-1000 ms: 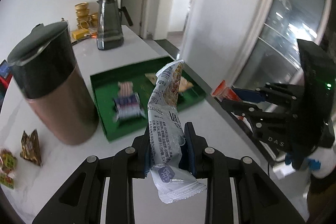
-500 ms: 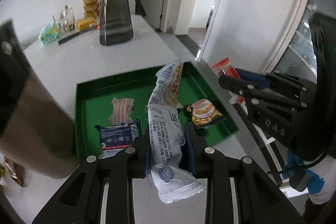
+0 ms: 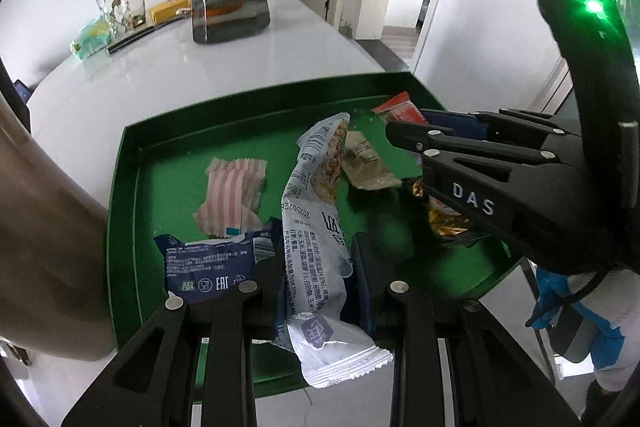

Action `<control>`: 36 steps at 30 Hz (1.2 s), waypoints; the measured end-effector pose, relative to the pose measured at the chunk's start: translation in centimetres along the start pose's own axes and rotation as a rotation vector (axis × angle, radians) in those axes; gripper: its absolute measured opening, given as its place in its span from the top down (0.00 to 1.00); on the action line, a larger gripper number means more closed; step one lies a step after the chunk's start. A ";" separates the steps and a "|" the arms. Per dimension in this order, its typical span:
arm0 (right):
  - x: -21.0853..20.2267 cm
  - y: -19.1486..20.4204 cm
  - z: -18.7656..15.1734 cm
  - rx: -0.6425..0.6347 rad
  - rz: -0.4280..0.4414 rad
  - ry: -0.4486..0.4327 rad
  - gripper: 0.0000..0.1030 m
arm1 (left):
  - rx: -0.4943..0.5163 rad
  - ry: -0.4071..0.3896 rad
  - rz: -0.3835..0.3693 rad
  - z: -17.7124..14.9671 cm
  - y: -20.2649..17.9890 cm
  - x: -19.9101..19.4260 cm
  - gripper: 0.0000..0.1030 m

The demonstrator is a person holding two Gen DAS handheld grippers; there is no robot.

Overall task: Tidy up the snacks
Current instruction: 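Open both tools to release the wafer bar and candy bar in the tray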

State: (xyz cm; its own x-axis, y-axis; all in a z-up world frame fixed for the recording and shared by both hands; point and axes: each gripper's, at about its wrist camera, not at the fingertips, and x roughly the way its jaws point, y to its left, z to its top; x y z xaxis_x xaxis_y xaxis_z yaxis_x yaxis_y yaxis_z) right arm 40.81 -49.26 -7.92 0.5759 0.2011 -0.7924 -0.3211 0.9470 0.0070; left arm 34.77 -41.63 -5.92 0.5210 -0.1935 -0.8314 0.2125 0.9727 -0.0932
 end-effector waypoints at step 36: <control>0.4 0.4 -1.0 0.011 0.000 0.008 0.19 | 0.026 -0.046 0.062 0.0 -0.2 -0.6 0.64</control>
State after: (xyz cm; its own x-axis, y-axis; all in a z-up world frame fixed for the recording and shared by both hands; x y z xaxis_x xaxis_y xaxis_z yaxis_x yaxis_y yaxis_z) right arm 40.15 -49.01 -8.80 0.5696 0.1988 -0.7975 -0.3125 0.9498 0.0136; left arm 34.42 -41.75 -5.34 0.5715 -0.1394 -0.8087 0.1996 0.9795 -0.0278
